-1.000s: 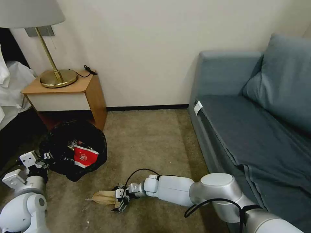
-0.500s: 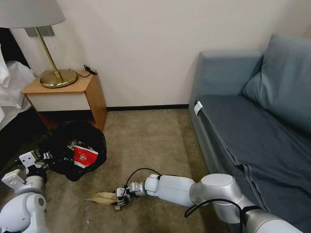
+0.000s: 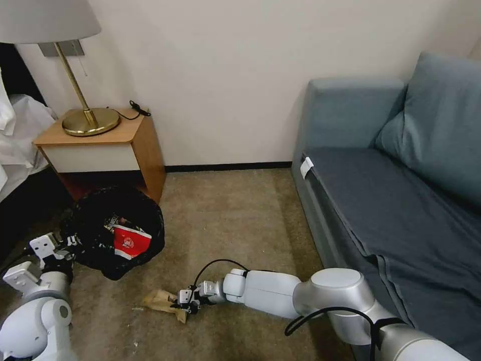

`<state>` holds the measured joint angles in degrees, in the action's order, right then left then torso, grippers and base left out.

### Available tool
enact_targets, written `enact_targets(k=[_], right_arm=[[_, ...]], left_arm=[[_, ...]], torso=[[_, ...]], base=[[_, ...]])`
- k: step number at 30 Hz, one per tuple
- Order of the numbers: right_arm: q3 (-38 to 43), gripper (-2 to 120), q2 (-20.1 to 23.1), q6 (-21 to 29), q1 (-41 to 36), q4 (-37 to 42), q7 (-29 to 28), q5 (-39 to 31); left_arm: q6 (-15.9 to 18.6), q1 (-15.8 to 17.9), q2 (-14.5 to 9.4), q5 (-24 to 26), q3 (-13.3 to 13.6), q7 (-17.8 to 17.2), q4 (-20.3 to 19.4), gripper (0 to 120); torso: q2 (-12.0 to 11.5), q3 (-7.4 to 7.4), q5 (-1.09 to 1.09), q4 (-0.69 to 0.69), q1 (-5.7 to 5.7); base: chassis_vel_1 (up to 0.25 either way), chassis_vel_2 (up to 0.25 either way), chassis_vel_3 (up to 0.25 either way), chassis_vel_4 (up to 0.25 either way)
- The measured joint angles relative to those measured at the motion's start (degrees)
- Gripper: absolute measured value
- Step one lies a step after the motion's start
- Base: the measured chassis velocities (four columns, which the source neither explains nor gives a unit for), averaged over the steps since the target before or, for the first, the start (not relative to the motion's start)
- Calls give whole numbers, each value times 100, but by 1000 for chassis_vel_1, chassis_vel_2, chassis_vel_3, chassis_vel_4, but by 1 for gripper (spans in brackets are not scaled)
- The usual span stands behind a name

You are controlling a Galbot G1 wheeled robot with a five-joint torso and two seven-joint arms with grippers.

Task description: Pick up the trash bin, then pick up the garbage on the floor and place it into the trash bin.

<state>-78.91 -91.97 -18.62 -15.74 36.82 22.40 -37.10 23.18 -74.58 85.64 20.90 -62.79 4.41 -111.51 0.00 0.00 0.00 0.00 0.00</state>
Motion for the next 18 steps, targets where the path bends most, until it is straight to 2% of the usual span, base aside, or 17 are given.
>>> enact_targets(k=[8, 18], right_arm=[[247, 0, 239, -98, 71, 97, -54, 95], [1379, 0, 1115, -275, 98, 67, -461, 414]], left_arm=[[10, -4, -57, 36, -39, 0, 0, 4], [62, 65, -103, 11, 45, -5, 78, 4]], torso=[[0, 0, 0, 2, 0], [0, 0, 1, -1, 0]], base=[[0, 0, 0, 0], [0, 0, 0, 0]])
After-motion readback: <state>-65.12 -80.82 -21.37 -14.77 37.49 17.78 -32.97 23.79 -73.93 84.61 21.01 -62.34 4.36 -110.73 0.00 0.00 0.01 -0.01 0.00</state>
